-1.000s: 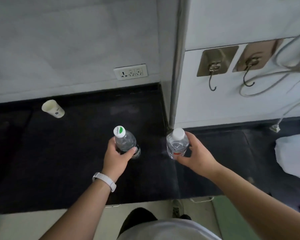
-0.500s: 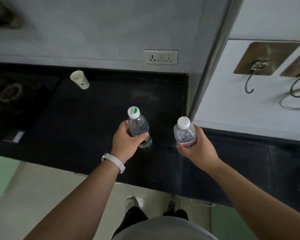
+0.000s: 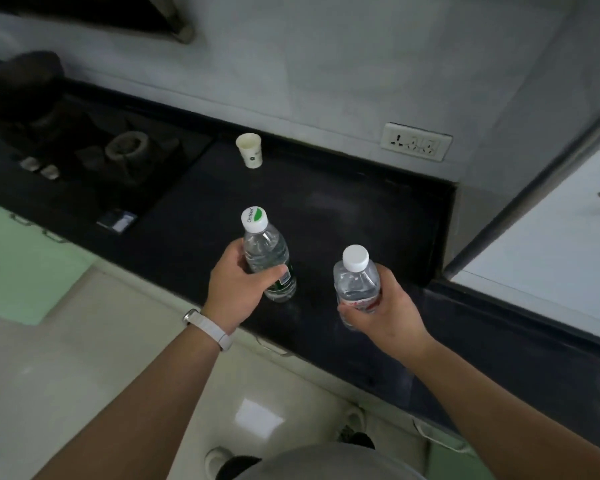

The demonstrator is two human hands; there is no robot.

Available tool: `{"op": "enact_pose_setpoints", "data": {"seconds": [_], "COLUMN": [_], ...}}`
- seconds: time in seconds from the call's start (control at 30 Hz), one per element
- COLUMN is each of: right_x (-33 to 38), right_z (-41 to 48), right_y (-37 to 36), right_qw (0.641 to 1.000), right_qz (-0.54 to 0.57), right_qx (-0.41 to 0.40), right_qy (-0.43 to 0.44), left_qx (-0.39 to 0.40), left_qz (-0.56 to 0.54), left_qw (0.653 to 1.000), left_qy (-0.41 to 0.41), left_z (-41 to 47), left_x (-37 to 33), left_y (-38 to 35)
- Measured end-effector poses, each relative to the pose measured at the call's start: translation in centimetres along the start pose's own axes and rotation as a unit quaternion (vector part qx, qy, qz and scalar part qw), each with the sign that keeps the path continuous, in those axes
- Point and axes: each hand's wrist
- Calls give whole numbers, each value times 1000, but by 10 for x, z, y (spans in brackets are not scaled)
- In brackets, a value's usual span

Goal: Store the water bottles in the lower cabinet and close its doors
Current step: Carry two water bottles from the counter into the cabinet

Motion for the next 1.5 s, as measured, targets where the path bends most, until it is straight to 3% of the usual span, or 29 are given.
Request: {"op": "enact_pose_setpoints", "data": {"seconds": [0.53,0.77,1.17,1.5], "right_x": [230,317,400,433], "right_z": [22,27,49,131], "right_y": [-231,-332,-458,-571], "right_qw": [990,974,932,910], "right_qz": [25,55,94,135], "right_qx": [83,125,238,310], "right_qy": [115,183,256,242], "left_qx": [-132,-200,-342,-411], "left_qz": [-28,-110,-157,-150], "left_qw": [990,974,925,891], "left_qy": [-42,-17,58,119], "left_z": [-22,-47,-82,-5], "left_x": [76,117,185,198], "left_y": [318,430,537,615]}}
Point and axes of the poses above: each hand's wrist, its own z-axis towards the middle knuckle, its own y-axis out of the back of the hand, x = y × z, and after that the axes turned 15 degrees about y, right-handed
